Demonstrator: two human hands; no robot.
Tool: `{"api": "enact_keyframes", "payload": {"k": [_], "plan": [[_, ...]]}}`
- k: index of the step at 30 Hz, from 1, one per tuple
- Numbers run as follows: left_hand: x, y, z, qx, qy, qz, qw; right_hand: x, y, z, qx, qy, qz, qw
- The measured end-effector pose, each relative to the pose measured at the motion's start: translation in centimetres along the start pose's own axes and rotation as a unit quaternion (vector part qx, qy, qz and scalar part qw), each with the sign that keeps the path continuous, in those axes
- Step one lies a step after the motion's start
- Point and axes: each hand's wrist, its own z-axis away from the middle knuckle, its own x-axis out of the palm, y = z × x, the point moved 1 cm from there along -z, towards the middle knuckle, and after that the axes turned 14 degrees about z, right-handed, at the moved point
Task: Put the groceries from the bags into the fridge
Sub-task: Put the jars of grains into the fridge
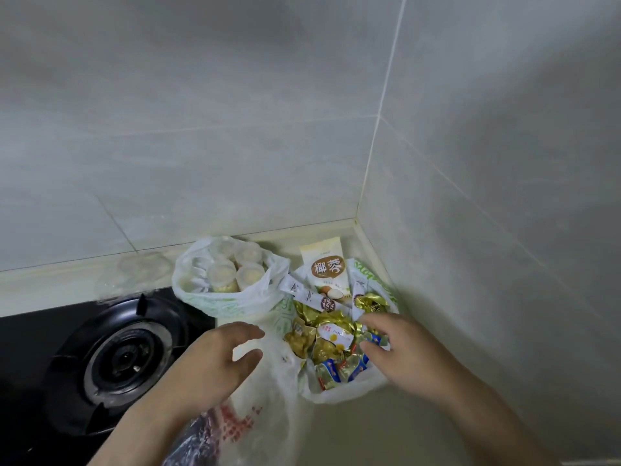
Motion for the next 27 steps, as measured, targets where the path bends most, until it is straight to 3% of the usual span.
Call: {"api": "enact_keyframes", "payload": {"k": [13, 17, 22, 27], "plan": [[0.7, -4.8, -9.9, -0.047, 0.02, 0.073, 0.996, 2.2, 1.0, -8.6, 0.069, -0.042, 0.0, 0.997], [-0.3, -6.6, -12.0, -0.05, 0.099, 0.087, 0.99, 3.3, -0.4, -11.5, 0.067, -0.062, -0.008, 0.996], [-3.9, -9.9, -14.2, -0.064, 0.216, -0.008, 0.974, 4.4, -4.1, -16.5, -0.001, -0.073, -0.003, 0.997], [-4.7, -12.0, -15.9, -0.142, 0.187, 0.008, 0.972, 5.7, -8.8, -21.4, -0.052, -0.031, -0.022, 0.998]]}}
